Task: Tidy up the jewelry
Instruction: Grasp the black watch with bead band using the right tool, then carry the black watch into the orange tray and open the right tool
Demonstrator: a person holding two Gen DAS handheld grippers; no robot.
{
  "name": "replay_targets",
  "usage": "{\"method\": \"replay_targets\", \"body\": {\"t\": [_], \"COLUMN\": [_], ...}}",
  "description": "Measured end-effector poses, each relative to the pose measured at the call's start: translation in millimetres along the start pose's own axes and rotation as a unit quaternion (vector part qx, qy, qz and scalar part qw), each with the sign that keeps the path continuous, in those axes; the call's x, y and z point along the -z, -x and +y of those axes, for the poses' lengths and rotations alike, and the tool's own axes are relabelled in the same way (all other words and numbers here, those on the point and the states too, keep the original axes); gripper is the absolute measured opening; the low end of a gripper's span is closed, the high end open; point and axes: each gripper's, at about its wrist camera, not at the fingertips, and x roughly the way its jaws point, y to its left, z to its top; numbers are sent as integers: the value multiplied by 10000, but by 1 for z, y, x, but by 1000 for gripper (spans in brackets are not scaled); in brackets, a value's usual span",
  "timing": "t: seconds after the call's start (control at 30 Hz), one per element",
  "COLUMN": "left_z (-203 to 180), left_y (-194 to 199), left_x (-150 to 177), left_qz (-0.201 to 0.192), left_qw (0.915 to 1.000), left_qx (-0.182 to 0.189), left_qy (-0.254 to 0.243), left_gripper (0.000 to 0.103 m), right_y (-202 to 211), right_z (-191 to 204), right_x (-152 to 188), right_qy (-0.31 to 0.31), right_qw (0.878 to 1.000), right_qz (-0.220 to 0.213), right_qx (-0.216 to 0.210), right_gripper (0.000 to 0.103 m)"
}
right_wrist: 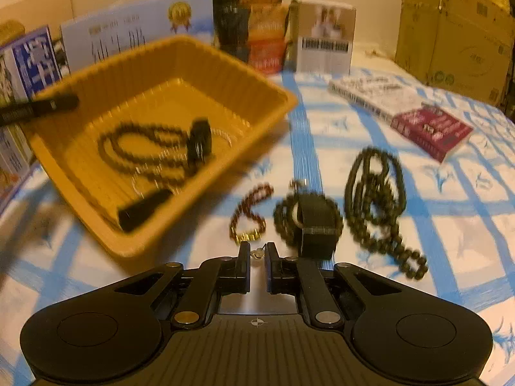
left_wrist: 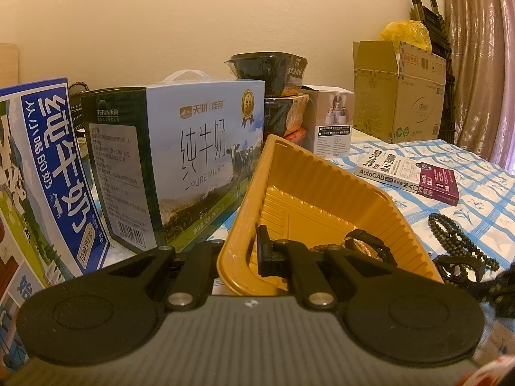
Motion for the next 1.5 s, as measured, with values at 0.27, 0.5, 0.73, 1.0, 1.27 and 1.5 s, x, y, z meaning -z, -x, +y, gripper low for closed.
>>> {"method": "replay_targets", "body": {"t": [0.27, 0.5, 0.73, 1.0, 1.27, 1.5], "left_z": [0, 0, 0, 0, 0, 0], "left_y": [0, -1, 0, 0, 0, -1], "left_x": [0, 0, 0, 0, 0, 0], "left_qz": [8, 6, 6, 4, 5, 5], "left_qw": [10000, 10000, 10000, 10000, 10000, 10000], "left_qx": [-11, -11, -8, -10, -13, -11], "left_qy": [15, 3, 6, 4, 1, 5], "left_gripper": [7, 7, 7, 7, 8, 8], "right_y": [32, 22, 14, 8, -5, 11], "right_z": [24, 55, 69, 73, 80, 67], "right_x": [-40, -47, -50, -51, -53, -61], "right_qy": [50, 390, 503, 513, 449, 144], "right_qw": [9956, 9923, 9904, 9902, 9896, 9887], "right_qz": [-666, -575, -582, -522, -423, -843], "right_qx": [-653, -1021, -1144, -1192, -1296, -1233], "right_gripper": [9, 9, 9, 9, 9, 50]}}
